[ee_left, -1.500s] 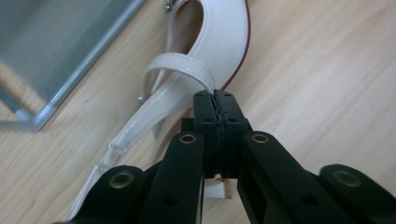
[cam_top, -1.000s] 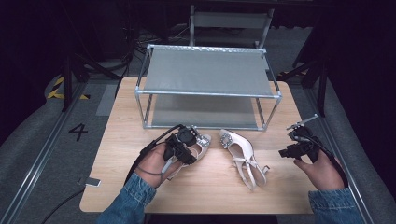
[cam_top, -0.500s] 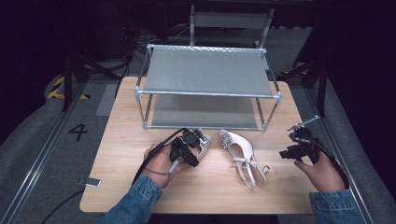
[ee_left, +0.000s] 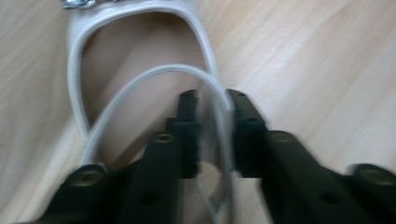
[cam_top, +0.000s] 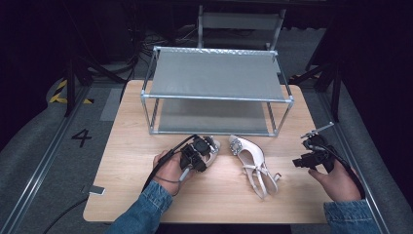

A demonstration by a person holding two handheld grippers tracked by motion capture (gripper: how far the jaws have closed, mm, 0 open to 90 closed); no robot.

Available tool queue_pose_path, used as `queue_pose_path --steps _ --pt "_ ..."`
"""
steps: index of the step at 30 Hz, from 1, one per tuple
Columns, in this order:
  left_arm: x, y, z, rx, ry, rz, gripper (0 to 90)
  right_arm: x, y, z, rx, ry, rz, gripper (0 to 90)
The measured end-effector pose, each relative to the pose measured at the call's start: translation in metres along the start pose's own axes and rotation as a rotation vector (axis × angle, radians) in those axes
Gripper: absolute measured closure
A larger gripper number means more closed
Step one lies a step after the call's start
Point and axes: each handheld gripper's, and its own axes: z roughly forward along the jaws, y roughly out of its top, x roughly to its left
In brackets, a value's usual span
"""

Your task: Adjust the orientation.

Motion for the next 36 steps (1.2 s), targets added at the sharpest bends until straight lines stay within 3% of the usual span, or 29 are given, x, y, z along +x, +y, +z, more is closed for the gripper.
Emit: queue_pose_path --steps 4,17,20,31,36 --pt "-0.001 -0.002 -0.006 -0.010 0.039 0.021 85.0 -0.001 0.000 0.001 -0.001 0.002 0.003 57.0" --pt "0.016 -0.007 -0.037 -0.089 0.063 -0.032 85.3 -0.002 -0.003 0.001 0.008 -0.008 0.005 57.5" --pt "0.018 -0.005 -0.040 -0.100 0.089 -0.026 85.3 -0.004 -0.002 0.001 0.015 -0.006 0.011 57.5" --pt "0.037 0.010 -0.052 -0.144 0.101 -0.052 85.1 -0.006 -0.001 0.001 0.014 -0.001 0.014 57.7" --pt "0.046 0.018 -0.052 -0.146 0.143 -0.060 85.0 -0.007 -0.003 0.001 0.010 -0.001 0.013 57.7"
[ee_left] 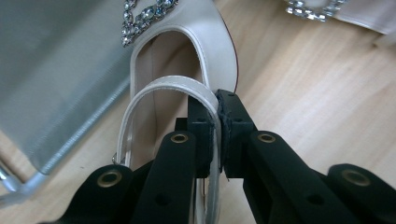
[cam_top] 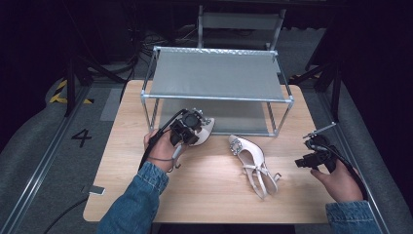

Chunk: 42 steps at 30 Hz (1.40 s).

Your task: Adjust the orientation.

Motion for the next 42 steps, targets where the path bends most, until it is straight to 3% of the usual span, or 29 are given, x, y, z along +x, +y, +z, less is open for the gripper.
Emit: queue_pose_path --steps 9,19,22,26,30,31,32,33,34,36,37,40,42 --pt "0.012 0.016 0.017 -0.014 0.074 -0.032 84.9 0.002 -0.001 0.002 0.008 0.009 -0.002 57.7" --pt "0.019 0.030 0.037 -0.004 0.123 -0.042 85.0 0.004 -0.002 0.007 0.018 0.020 -0.011 57.9" --pt "0.019 0.032 0.040 -0.023 0.142 -0.050 84.8 0.005 -0.004 0.008 0.021 0.023 -0.011 57.9" --pt "0.019 0.034 0.047 -0.036 0.104 -0.121 84.6 0.006 -0.006 0.009 0.025 0.020 -0.008 57.9" --pt "0.021 0.038 0.050 -0.037 0.088 -0.103 82.6 0.007 -0.008 0.009 0.023 0.017 -0.014 57.8" --pt "0.020 0.038 0.051 -0.043 0.075 -0.124 80.9 0.007 -0.008 0.010 0.028 0.018 -0.012 57.7" --pt "0.022 0.039 0.052 -0.050 0.067 -0.107 77.3 0.007 -0.009 0.010 0.033 0.020 -0.006 57.7" --pt "0.021 0.039 0.053 -0.055 0.052 -0.128 72.5 0.007 -0.009 0.011 0.035 0.018 -0.005 57.6" --pt "0.023 0.040 0.053 -0.058 0.042 -0.111 65.0 0.007 -0.010 0.011 0.032 0.017 -0.011 57.5" --pt "0.018 0.039 0.053 -0.071 0.010 -0.179 58.8 0.007 -0.010 0.011 0.037 0.019 -0.009 57.4" --pt "0.016 0.039 0.052 -0.083 -0.001 -0.182 56.5 0.007 -0.010 0.012 0.037 0.019 -0.010 57.3" --pt "0.016 0.035 0.045 -0.082 0.019 -0.131 52.5 0.007 -0.010 0.012 0.036 0.019 -0.008 57.1" --pt "0.015 0.030 0.040 -0.094 0.016 -0.140 49.2 0.007 -0.010 0.012 0.038 0.020 -0.008 57.1"
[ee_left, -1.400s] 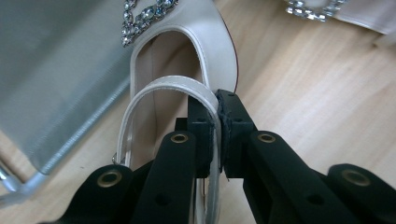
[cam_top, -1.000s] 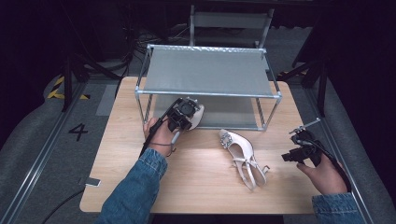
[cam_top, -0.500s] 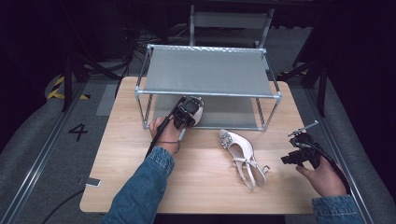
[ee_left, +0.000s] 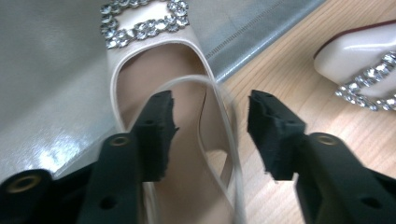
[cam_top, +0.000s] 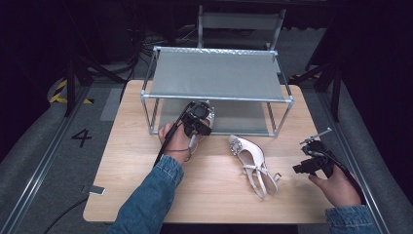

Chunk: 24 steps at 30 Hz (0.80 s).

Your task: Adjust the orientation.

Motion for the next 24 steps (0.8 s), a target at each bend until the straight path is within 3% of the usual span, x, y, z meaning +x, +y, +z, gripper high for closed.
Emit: queue_pose_path --steps 5,9,12,15,24 --pt "-0.001 -0.014 -0.021 -0.033 -0.017 -0.004 47.3 0.002 0.003 0.002 0.003 0.004 -0.009 56.6" --pt "-0.002 -0.022 -0.041 -0.042 -0.066 0.026 42.8 0.005 0.006 0.004 0.009 0.009 -0.012 55.4" --pt "0.002 -0.033 -0.057 -0.043 -0.107 -0.001 40.5 0.005 0.008 0.003 0.000 0.013 -0.014 55.3" --pt "0.003 -0.039 -0.063 -0.027 -0.110 -0.008 39.5 0.003 0.011 0.002 -0.004 0.019 -0.002 55.3" --pt "0.005 -0.069 -0.069 0.107 -0.104 -0.020 35.7 0.003 0.020 0.005 -0.005 0.026 -0.010 54.7"
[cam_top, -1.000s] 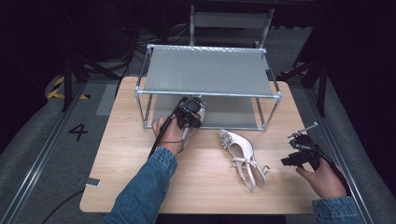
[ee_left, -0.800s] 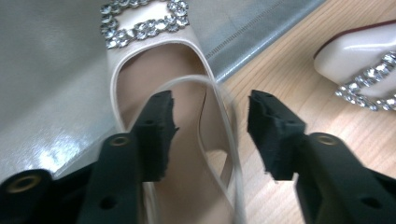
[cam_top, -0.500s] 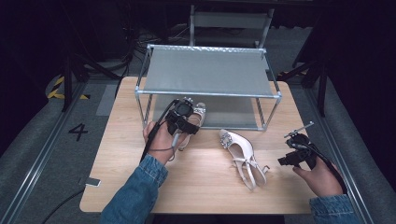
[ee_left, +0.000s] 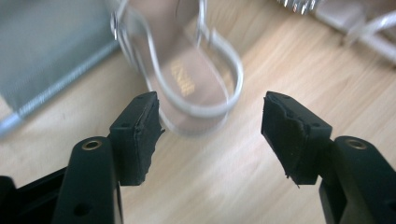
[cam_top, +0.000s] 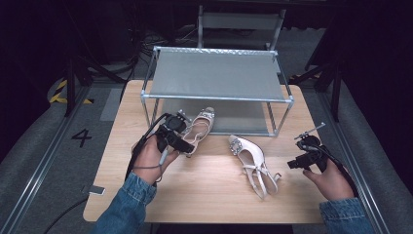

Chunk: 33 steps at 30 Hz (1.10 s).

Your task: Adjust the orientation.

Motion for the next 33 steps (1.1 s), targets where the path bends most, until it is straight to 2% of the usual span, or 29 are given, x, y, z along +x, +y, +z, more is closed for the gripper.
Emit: queue_pose_path --steps 3,9,15,17,20,23,27,31,33 --pt "0.001 -0.007 0.005 0.029 -0.009 -0.006 34.7 0.001 0.004 0.000 -0.002 0.004 -0.006 54.6" --pt "-0.001 -0.018 0.027 0.044 -0.004 0.010 36.5 0.003 0.009 0.002 -0.005 0.011 -0.021 54.4" --pt "0.002 -0.019 0.049 0.065 0.025 0.002 35.6 0.002 0.009 0.001 -0.007 0.010 -0.016 54.4" --pt "0.002 -0.019 0.057 0.067 0.050 0.008 35.1 0.002 0.008 0.000 -0.006 0.009 -0.012 54.4" --pt "-0.001 -0.019 0.067 0.053 0.102 0.059 34.2 0.001 0.007 0.000 -0.008 0.008 -0.011 54.4" --pt "-0.004 -0.018 0.076 0.065 0.115 0.076 33.9 0.000 0.005 0.000 -0.007 0.004 -0.009 54.5" --pt "-0.004 -0.017 0.080 0.055 0.143 0.063 38.7 0.000 0.003 -0.001 -0.009 0.002 -0.007 54.6" --pt "-0.002 -0.016 0.080 0.029 0.146 0.051 45.8 -0.001 0.001 0.000 -0.004 0.003 -0.005 54.7" --pt "-0.002 -0.016 0.079 -0.007 0.146 0.042 49.5 -0.001 0.000 0.000 0.000 0.001 -0.005 54.8"
